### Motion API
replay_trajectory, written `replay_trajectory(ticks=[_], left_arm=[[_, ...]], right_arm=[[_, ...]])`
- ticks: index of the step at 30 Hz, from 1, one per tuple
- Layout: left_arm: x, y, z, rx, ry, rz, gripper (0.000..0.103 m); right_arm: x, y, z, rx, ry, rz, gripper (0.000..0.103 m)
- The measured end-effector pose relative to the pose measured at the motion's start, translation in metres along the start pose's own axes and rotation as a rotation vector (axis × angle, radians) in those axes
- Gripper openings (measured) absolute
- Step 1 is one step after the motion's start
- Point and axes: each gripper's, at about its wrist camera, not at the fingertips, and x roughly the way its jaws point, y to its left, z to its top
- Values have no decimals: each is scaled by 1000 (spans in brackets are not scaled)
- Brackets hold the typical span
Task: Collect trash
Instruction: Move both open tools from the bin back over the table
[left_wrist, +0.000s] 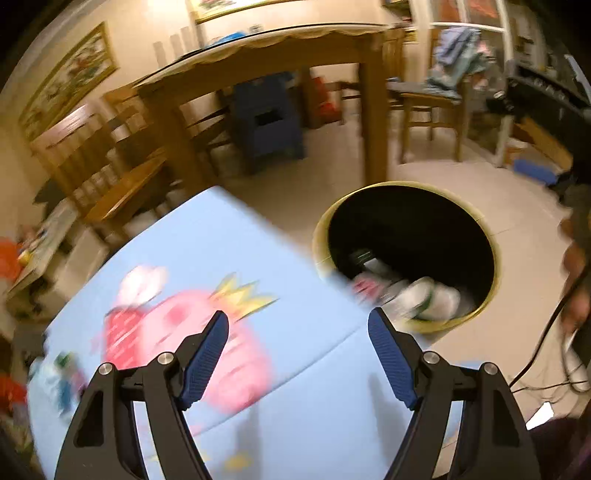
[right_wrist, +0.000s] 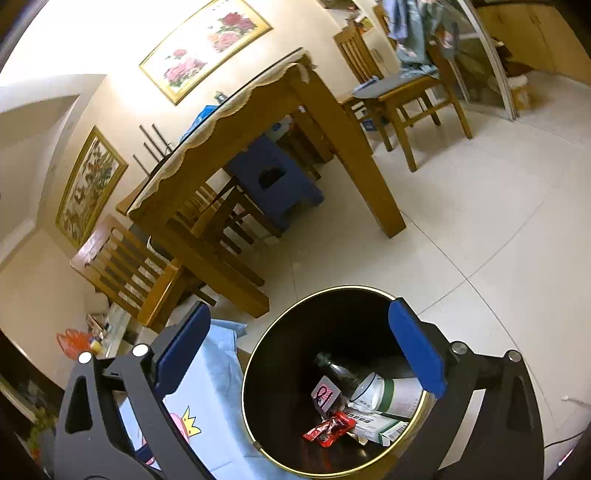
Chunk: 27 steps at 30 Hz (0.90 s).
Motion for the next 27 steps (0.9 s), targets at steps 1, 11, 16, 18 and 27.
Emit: replay_trajectory(ticks=[1, 11, 16, 18, 27], left_arm=[[-3, 11, -7, -12, 5, 30, 76], [-26, 169, -82, -305, 108, 318, 83], [-42, 218, -99, -416, 108, 387, 83], [-47, 231, -108, -450, 109, 399, 85], [-44, 276, -137, -565, 157, 428, 86]], right_arm=[[1, 6, -2, -13, 4, 2, 97], [15, 96, -42, -188, 36, 41, 97], [19, 154, -74, -349, 30, 63, 97], [20, 170, -85, -398, 31, 68, 97], [24, 231, -132, -590, 31, 78, 97]])
